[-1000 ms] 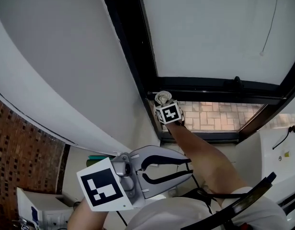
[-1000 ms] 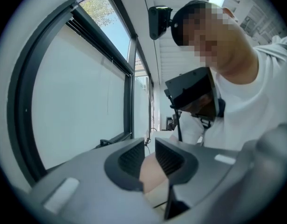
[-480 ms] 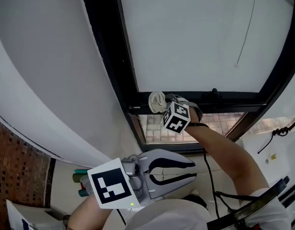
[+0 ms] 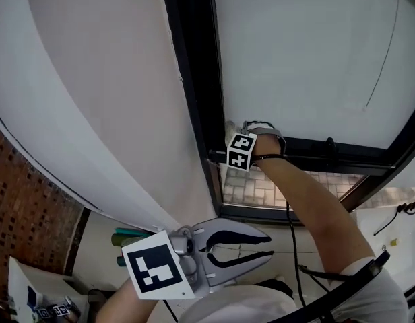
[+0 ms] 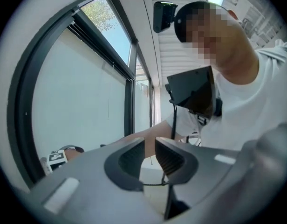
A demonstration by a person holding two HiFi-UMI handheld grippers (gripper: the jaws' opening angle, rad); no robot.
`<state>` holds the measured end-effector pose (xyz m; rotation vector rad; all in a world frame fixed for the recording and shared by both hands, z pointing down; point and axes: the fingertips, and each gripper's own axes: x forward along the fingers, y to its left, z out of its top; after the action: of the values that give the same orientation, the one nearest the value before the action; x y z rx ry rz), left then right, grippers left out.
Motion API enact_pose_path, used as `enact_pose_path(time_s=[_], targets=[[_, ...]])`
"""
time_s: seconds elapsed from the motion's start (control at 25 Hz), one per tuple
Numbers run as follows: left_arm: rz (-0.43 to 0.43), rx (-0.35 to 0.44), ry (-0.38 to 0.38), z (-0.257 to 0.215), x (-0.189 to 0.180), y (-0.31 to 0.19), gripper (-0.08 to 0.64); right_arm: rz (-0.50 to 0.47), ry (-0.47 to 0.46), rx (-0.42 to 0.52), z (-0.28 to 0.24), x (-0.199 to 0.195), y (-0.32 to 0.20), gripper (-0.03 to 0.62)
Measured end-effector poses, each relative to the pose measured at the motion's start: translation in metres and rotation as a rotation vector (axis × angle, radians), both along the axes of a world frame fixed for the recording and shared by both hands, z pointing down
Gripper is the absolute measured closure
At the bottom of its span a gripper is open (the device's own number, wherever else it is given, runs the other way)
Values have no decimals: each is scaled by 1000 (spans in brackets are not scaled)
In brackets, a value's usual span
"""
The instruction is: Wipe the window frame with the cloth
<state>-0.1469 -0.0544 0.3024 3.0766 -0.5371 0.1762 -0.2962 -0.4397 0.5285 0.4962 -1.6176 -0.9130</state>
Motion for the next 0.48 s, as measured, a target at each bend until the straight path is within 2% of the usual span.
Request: enact_pose_path(time_s=[0.28,0.48], targets=[[-53,-36,15,10,-21,1,470,-16,119,63,24,-10,-2,525],[5,-26,17,8,-10,1,470,-53,102,-34,22,7,30,522]])
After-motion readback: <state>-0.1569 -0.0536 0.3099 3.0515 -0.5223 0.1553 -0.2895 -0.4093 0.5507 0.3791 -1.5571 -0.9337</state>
